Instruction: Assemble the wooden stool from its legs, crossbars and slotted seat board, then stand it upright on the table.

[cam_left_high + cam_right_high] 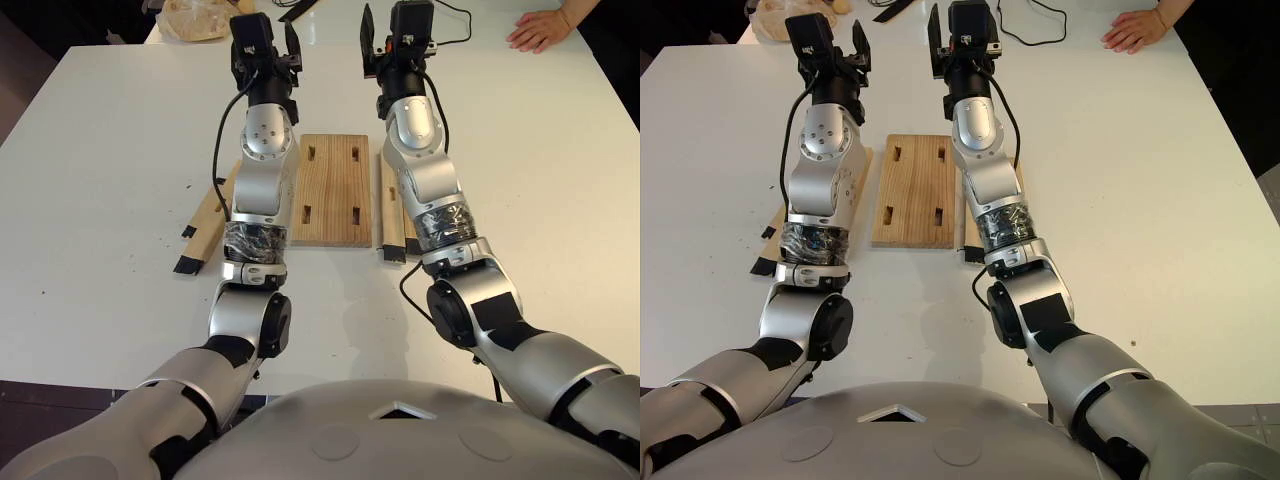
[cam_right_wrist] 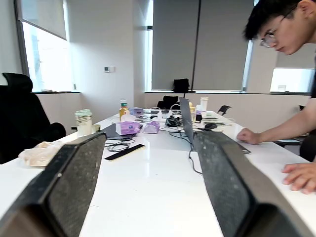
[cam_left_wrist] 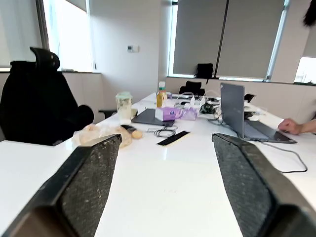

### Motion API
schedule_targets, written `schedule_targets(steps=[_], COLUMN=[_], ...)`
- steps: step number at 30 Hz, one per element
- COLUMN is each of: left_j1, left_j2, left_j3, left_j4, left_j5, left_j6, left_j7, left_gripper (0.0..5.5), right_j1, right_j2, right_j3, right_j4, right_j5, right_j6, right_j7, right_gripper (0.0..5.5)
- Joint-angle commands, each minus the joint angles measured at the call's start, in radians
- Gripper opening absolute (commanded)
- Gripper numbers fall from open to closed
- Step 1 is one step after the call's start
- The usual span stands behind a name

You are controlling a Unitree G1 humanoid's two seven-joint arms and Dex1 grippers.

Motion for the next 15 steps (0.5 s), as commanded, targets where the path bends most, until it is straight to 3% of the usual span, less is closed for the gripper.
schedule_targets(steps=[1, 7, 15], left_j1=[-0.039, 0.027, 0.033], left_j2=[-0.014, -0.028, -0.042], left_j3=[0.0, -0.005, -0.014], left_j4=[-0.012, -0.044, -0.045], left_j5=[-0.012, -0.002, 0.013], left_j6=[-0.014, 0.002, -0.029], left_j7=[-0.001, -0.002, 0.021], left_gripper=[3.42, 3.44, 3.44], right_j1=[-0.024, 0.005, 0.019], right_j2=[-0.003, 0.002, 0.003], right_j3=[-0.003, -0.005, 0.003], right_j4=[-0.032, -0.028, -0.021], right_j5=[-0.019, -0.027, -0.027], right_j6=[0.012, 0.012, 0.003], right_j7=[-0.018, -0.035, -0.015], right_gripper=[3.24, 3.72, 3.72])
